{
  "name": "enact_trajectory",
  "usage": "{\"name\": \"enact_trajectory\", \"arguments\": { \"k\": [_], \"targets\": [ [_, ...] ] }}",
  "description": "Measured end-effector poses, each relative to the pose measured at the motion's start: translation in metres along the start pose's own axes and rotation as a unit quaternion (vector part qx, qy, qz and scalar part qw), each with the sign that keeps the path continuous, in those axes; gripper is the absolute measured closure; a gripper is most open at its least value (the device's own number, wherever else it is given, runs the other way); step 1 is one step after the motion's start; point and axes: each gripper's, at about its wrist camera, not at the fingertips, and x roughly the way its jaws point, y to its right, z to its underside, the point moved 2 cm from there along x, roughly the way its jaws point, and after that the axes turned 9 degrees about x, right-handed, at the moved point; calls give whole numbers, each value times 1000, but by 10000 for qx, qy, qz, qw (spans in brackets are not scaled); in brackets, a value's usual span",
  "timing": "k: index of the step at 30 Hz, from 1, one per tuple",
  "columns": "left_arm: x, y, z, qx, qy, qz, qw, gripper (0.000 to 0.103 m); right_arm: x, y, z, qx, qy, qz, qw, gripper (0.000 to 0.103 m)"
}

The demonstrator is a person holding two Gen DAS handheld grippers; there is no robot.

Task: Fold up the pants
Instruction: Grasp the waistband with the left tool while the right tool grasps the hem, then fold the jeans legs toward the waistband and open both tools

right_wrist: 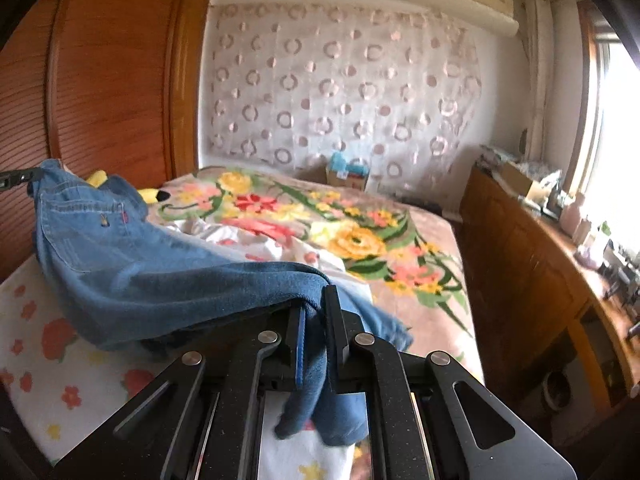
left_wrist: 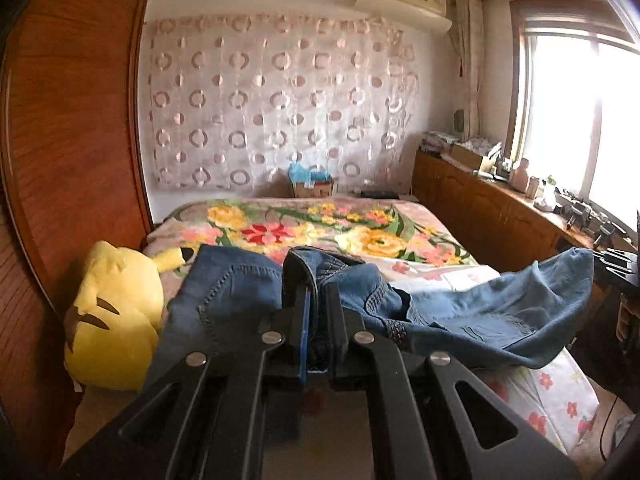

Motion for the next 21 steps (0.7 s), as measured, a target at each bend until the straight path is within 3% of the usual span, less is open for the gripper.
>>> {"name": "enact_trajectory", "arguments": {
  "k": [15,21],
  "targets": [
    [-105,-8,71,-204,220,-67,9995,99,-83,-39,63,-171,19,-136,9998,98],
    [-116,-9,130,-498,-374,108,9980,98,-93,-50,111,-15,-498,-393,9980,97]
  ]
}}
